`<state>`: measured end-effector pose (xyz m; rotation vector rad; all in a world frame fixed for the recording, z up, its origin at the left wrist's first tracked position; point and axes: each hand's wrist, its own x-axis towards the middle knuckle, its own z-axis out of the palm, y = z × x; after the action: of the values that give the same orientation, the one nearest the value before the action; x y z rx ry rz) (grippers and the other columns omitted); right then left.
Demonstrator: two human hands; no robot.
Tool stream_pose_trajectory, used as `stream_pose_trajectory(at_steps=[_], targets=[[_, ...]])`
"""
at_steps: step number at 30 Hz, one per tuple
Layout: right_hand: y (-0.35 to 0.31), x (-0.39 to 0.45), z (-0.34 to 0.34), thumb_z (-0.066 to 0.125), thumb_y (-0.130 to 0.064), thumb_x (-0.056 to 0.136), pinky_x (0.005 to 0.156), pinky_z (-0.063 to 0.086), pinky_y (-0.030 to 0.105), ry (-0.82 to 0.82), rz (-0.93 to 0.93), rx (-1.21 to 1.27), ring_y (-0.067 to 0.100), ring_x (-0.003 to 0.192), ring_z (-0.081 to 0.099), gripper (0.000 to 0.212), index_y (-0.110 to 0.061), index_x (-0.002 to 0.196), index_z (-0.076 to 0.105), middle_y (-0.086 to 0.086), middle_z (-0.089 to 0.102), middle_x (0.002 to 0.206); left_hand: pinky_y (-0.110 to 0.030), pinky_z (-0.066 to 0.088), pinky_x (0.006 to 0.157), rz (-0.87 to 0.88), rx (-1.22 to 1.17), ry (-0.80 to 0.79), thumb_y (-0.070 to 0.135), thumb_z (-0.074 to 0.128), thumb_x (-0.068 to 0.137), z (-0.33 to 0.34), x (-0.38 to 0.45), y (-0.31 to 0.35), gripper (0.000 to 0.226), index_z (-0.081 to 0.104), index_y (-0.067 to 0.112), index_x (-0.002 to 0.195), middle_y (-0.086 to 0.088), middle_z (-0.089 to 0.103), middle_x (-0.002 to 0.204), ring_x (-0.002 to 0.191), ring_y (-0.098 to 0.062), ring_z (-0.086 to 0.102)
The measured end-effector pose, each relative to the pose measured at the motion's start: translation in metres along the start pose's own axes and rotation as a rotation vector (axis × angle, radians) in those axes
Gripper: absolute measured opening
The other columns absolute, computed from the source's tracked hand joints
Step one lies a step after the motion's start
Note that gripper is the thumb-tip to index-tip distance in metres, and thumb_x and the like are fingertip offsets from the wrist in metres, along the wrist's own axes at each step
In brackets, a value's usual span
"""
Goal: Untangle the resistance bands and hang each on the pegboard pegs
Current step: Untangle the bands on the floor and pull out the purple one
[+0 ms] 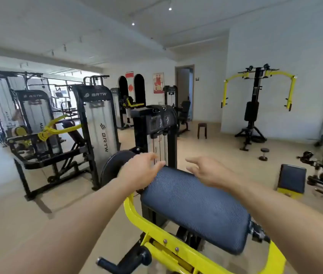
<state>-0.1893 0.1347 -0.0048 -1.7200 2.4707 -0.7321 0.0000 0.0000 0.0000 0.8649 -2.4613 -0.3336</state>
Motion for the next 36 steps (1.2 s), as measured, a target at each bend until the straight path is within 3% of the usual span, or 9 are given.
stream_pose_trajectory(at_steps=[9, 17, 20, 25, 27, 28, 30, 33, 36], targets=[[0.141, -0.146, 0.115, 0.041, -0.033, 0.11, 0.099, 0.048, 0.045, -0.259, 0.445, -0.041, 0.04, 0.124, 0.059, 0.037, -0.007, 0.118, 0.065, 0.018, 0.067, 0.131, -0.044, 0.052, 0.089, 0.154, -0.041, -0.515, 0.068, 0.031, 0.093, 0.209, -0.064, 0.032, 0.056, 0.065, 0.023, 0.1, -0.004, 0.072, 0.106, 0.106, -0.032, 0.064], [0.237, -0.337, 0.146, 0.041, -0.033, 0.111, 0.089, 0.046, 0.033, -0.267, 0.959, 0.186, 0.036, 0.118, 0.063, 0.039, -0.008, 0.113, 0.07, 0.016, 0.071, 0.117, -0.039, 0.047, 0.086, 0.427, -0.042, -0.885, 0.044, 0.036, 0.106, 0.34, -0.15, 0.149, 0.041, 0.065, 0.016, 0.108, -0.018, 0.068, 0.118, 0.114, -0.039, 0.06], [0.258, -0.395, 0.144, 0.04, -0.035, 0.111, 0.081, 0.039, 0.028, -0.269, 1.072, 0.213, 0.028, 0.1, 0.062, 0.04, -0.024, 0.075, 0.056, 0.003, 0.061, 0.081, -0.039, 0.045, 0.083, 0.499, -0.013, -0.977, 0.044, 0.035, 0.107, 0.373, -0.18, 0.201, 0.042, 0.063, 0.013, 0.103, -0.021, 0.068, 0.114, 0.111, -0.04, 0.061], [0.304, -0.477, 0.14, 0.038, -0.037, 0.111, 0.105, 0.046, 0.032, -0.196, 1.243, 0.32, 0.033, 0.127, 0.06, 0.045, -0.007, 0.122, 0.07, 0.016, 0.068, 0.132, -0.036, 0.046, 0.09, 0.548, -0.001, -1.147, 0.044, 0.033, 0.107, 0.431, -0.225, 0.281, 0.043, 0.064, 0.015, 0.115, -0.019, 0.065, 0.126, 0.117, -0.036, 0.061], [0.322, -0.509, 0.137, 0.04, -0.034, 0.111, 0.098, 0.046, 0.03, -0.222, 1.269, 0.34, 0.028, 0.111, 0.062, 0.041, -0.015, 0.098, 0.073, 0.007, 0.073, 0.103, -0.035, 0.046, 0.089, 0.551, 0.02, -1.192, 0.045, 0.032, 0.107, 0.454, -0.239, 0.308, 0.043, 0.063, 0.015, 0.109, -0.019, 0.066, 0.123, 0.114, -0.036, 0.062], [0.332, -0.524, 0.135, 0.04, -0.032, 0.111, 0.088, 0.043, 0.029, -0.23, 1.269, 0.325, 0.023, 0.097, 0.057, 0.042, -0.021, 0.077, 0.062, -0.002, 0.062, 0.08, -0.035, 0.046, 0.089, 0.545, 0.035, -1.207, 0.045, 0.032, 0.106, 0.464, -0.245, 0.322, 0.043, 0.063, 0.016, 0.107, -0.019, 0.066, 0.122, 0.113, -0.036, 0.062], [0.351, -0.55, 0.128, 0.039, -0.031, 0.112, 0.078, 0.032, 0.025, -0.265, 1.267, 0.318, 0.017, 0.09, 0.043, 0.049, -0.026, 0.063, 0.036, -0.006, 0.04, 0.068, -0.035, 0.048, 0.091, 0.556, 0.058, -1.226, 0.047, 0.032, 0.105, 0.482, -0.257, 0.349, 0.044, 0.064, 0.017, 0.106, -0.018, 0.067, 0.123, 0.112, -0.035, 0.062], [0.376, -0.581, 0.116, 0.037, -0.028, 0.112, 0.078, 0.03, 0.024, -0.303, 1.321, 0.365, 0.019, 0.094, 0.047, 0.048, -0.024, 0.064, 0.042, 0.013, 0.059, 0.085, -0.034, 0.046, 0.092, 0.595, 0.091, -1.247, 0.044, 0.032, 0.107, 0.497, -0.267, 0.392, 0.043, 0.065, 0.016, 0.111, -0.018, 0.066, 0.126, 0.116, -0.035, 0.061], [0.404, -0.596, 0.101, 0.039, -0.03, 0.111, 0.095, 0.045, 0.03, -0.348, 1.356, 0.368, 0.031, 0.12, 0.062, 0.04, -0.007, 0.113, 0.072, 0.018, 0.07, 0.123, -0.034, 0.044, 0.09, 0.621, 0.084, -1.269, 0.041, 0.033, 0.107, 0.513, -0.266, 0.433, 0.042, 0.065, 0.014, 0.111, -0.019, 0.066, 0.125, 0.115, -0.035, 0.06]])
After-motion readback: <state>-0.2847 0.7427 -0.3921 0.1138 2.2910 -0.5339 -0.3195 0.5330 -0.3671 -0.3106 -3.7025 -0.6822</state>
